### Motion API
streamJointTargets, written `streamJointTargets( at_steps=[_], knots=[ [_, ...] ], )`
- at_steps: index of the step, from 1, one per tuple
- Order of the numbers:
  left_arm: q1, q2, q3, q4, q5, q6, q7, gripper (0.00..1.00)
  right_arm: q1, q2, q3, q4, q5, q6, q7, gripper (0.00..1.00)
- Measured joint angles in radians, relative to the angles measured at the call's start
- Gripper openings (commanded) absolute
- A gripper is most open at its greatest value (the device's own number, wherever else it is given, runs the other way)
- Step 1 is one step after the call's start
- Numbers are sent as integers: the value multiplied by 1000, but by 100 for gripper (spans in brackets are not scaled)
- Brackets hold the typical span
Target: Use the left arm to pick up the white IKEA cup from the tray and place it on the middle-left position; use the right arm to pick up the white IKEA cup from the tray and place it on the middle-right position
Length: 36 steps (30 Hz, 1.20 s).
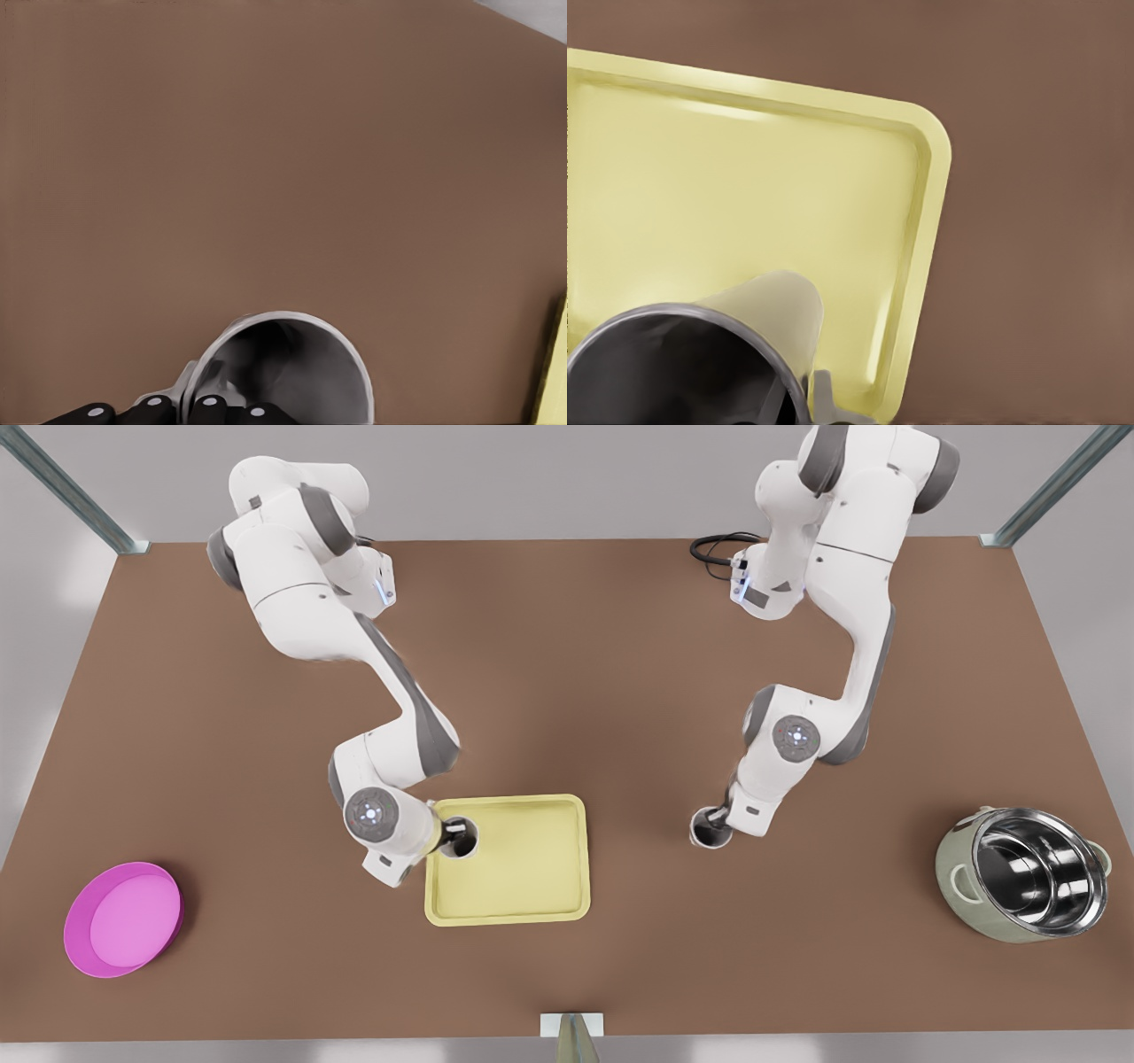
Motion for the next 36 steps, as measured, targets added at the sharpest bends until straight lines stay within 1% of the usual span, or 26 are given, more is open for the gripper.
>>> streamJointTargets(
  at_steps=[4, 7, 12, 17, 18, 19, 20, 24, 26, 28, 29, 30, 31, 32, 33, 34, 35, 36],
  knots=[
    [126, 23, 1, -34, -184, 99, 193, 16, -130, -38, -3, 0, -4, -62, -46, 9],
    [160, 42, 3, -33, -256, 146, 332, 16, -207, -36, -10, 9, -22, -82, -102, 9],
    [165, 54, 8, -28, -292, 196, 521, 16, -244, 14, -80, 33, -63, -60, -200, 9],
    [163, 88, 17, -25, -296, 230, 664, 16, -281, 67, -104, 34, -93, 28, -292, 9],
    [162, 90, 17, -22, -296, 236, 689, 19, -282, 74, -108, 34, -96, 47, -308, 9],
    [162, 92, 17, -20, -298, 240, 713, 85, -282, 81, -111, 34, -97, 65, -323, 9],
    [162, 92, 17, -18, -300, 244, 736, 100, -283, 91, -114, 34, -99, 85, -337, 10],
    [161, 93, 21, -11, -306, 254, 821, 100, -284, 124, -124, 34, -101, 153, -387, 10],
    [160, 67, 33, -1, -307, 241, 857, 100, -284, 137, -125, 34, -101, 177, -408, 10],
    [159, -26, 43, 8, -283, 169, 881, 100, -284, 144, -125, 34, -101, 193, -427, 11],
    [159, -77, 47, 40, -251, 101, 886, 100, -283, 147, -125, 34, -101, 200, -435, 11],
    [161, -102, 52, 145, -225, -3, 884, 100, -283, 149, -125, 34, -101, 205, -443, 13],
    [171, -111, 54, 267, -205, -124, 876, 100, -284, 150, -125, 34, -102, 210, -450, 17],
    [179, -125, 59, 338, -188, -231, 866, 100, -284, 151, -125, 34, -102, 214, -457, 20],
    [185, -157, 69, 359, -172, -321, 857, 100, -284, 151, -125, 34, -104, 217, -462, 31],
    [190, -219, 74, 310, -148, -382, 848, 100, -284, 152, -125, 34, -107, 220, -466, 40],
    [192, -256, 76, 273, -127, -429, 840, 100, -284, 151, -125, 34, -109, 223, -469, 45],
    [191, -272, 76, 255, -111, -469, 831, 100, -284, 151, -125, 34, -109, 225, -473, 46]
  ],
)
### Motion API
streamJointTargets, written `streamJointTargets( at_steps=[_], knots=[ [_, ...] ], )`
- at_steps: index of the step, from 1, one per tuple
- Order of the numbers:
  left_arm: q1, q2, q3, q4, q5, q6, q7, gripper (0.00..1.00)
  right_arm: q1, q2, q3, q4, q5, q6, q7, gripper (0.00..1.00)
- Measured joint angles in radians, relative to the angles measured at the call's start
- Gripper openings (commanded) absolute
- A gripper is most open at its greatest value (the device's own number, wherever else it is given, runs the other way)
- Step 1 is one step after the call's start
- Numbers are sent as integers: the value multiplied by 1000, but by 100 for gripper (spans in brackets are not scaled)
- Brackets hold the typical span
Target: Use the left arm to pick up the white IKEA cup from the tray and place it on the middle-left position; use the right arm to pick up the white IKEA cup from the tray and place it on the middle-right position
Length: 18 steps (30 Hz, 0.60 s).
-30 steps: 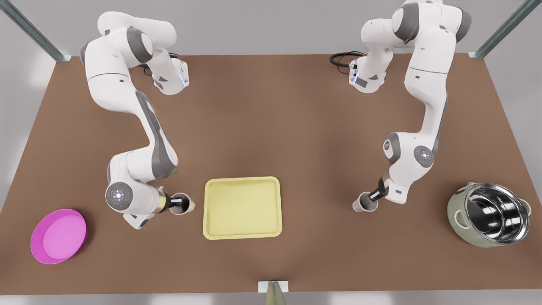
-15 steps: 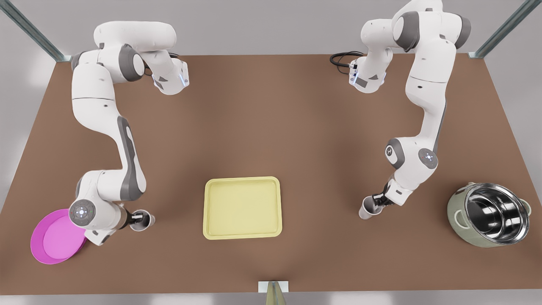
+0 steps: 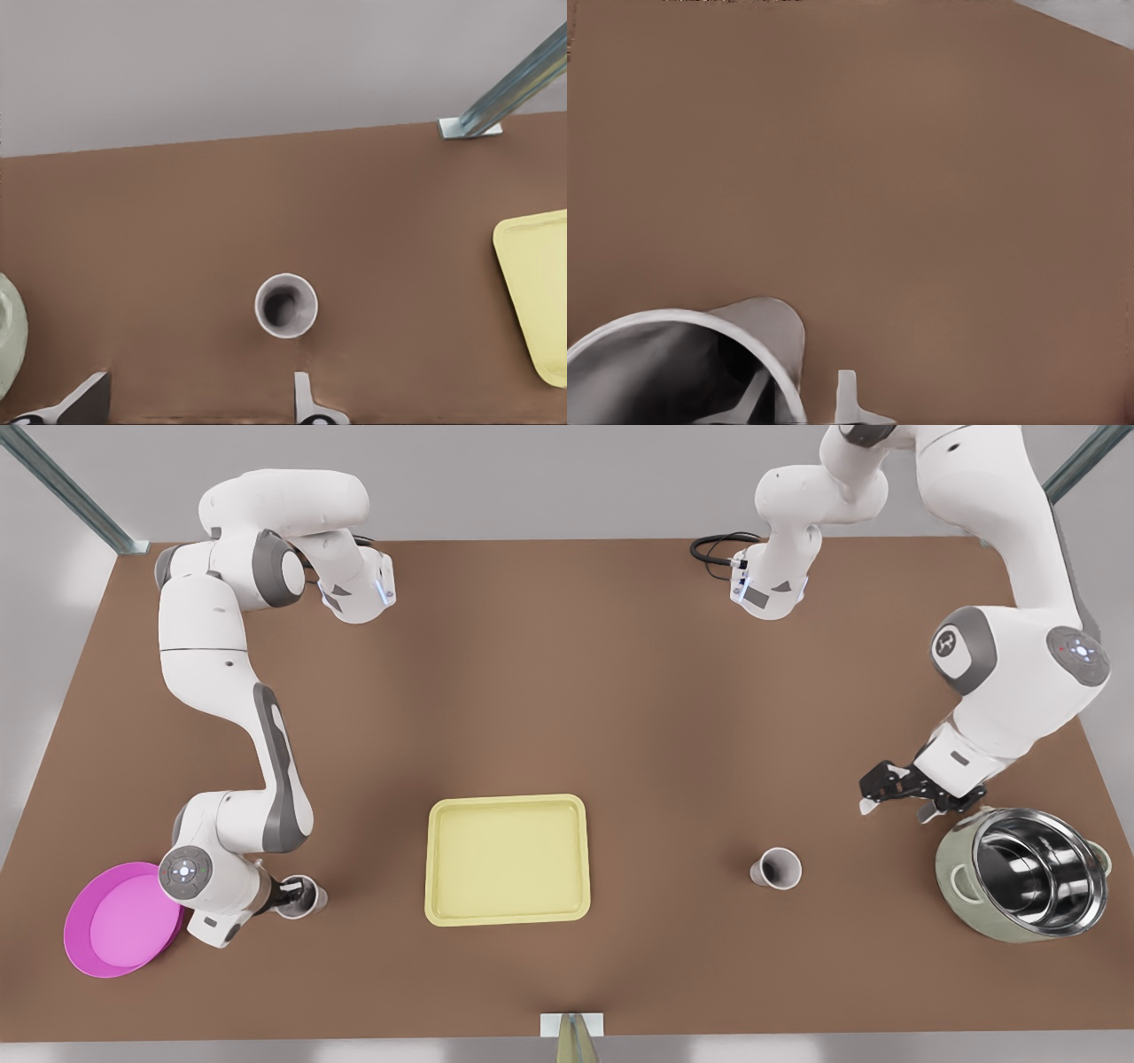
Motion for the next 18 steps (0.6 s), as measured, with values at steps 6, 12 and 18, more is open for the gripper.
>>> streamJointTargets(
  at_steps=[6, 12, 18],
  knots=[
    [-11, -11, -3, -9, 40, -139, -40, 100, 2, -5, 5, 0, 1, 5, -16, 53],
    [-26, 23, -5, 49, 42, -191, -68, 100, 7, -177, 76, -2, 4, -74, -16, 78],
    [-24, 28, -5, 52, 42, -210, -89, 100, 31, -313, 313, -4, -5, -283, 91, 98]
  ],
)
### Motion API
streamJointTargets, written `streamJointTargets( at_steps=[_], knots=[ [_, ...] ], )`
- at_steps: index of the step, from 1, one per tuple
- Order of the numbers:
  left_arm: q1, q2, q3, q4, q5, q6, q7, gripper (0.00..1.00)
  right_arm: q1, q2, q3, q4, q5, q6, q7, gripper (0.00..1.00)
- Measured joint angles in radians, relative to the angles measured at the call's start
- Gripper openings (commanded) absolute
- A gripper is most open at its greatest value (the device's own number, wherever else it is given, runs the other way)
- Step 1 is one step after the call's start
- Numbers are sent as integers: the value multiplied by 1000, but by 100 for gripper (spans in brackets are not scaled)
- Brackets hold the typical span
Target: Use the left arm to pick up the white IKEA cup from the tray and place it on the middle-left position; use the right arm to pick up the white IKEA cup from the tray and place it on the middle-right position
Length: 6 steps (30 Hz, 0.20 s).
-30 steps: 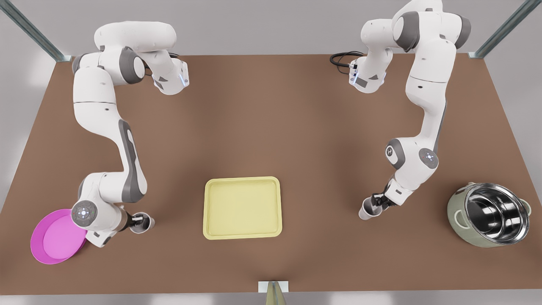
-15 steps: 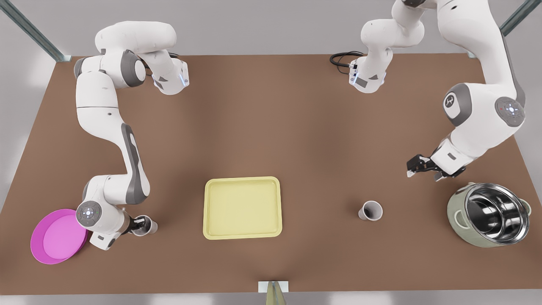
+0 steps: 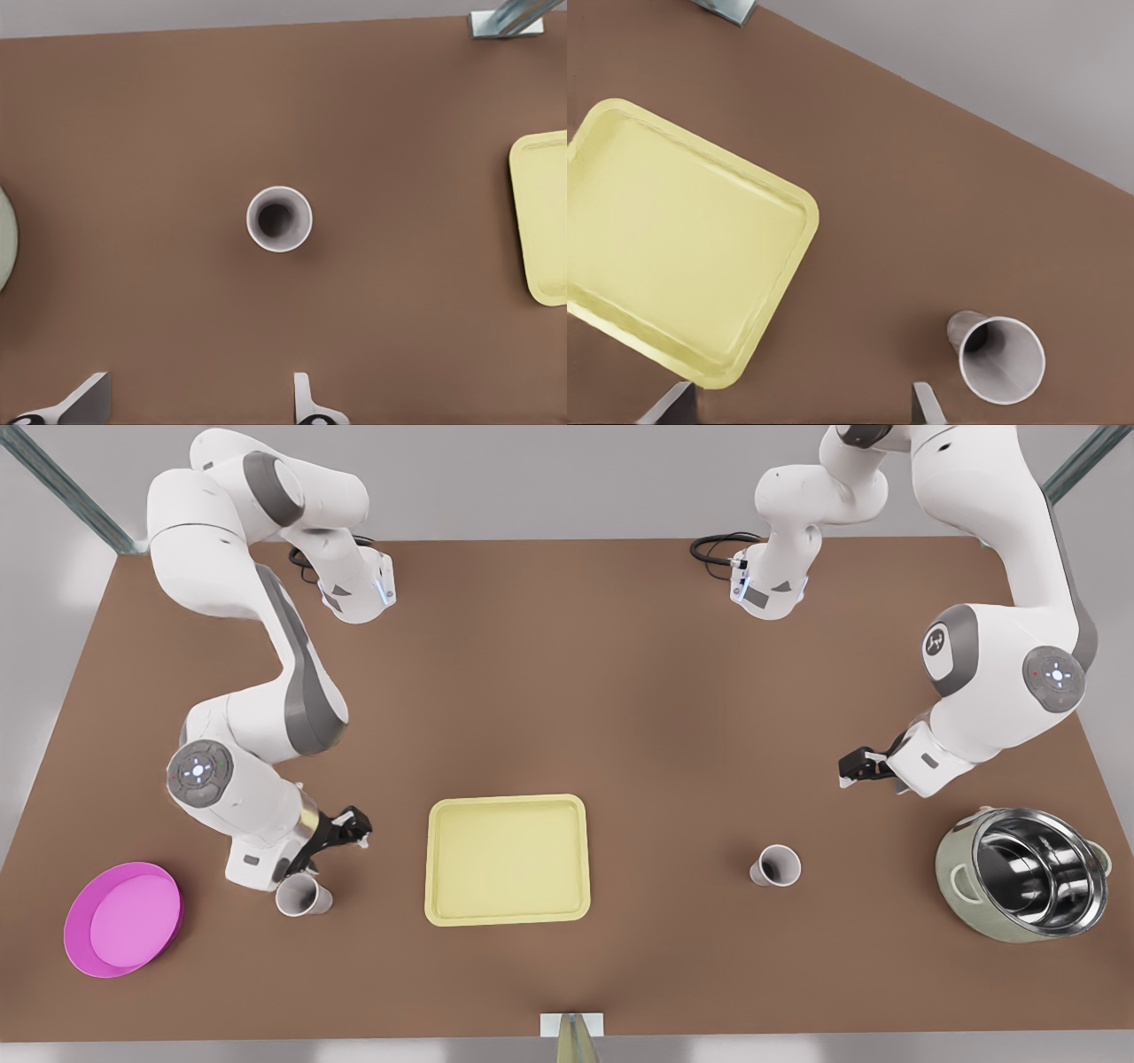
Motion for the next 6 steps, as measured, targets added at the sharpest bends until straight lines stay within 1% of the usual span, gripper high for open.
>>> streamJointTargets(
  at_steps=[1, 6],
  knots=[
    [0, 0, 0, 0, 0, -2, -3, 100, 10, -13, 11, -2, -1, -26, 26, 100],
    [0, 0, 0, 0, 2, -7, -16, 100, 2, -42, 6, -2, -3, -116, 137, 100]
  ],
)
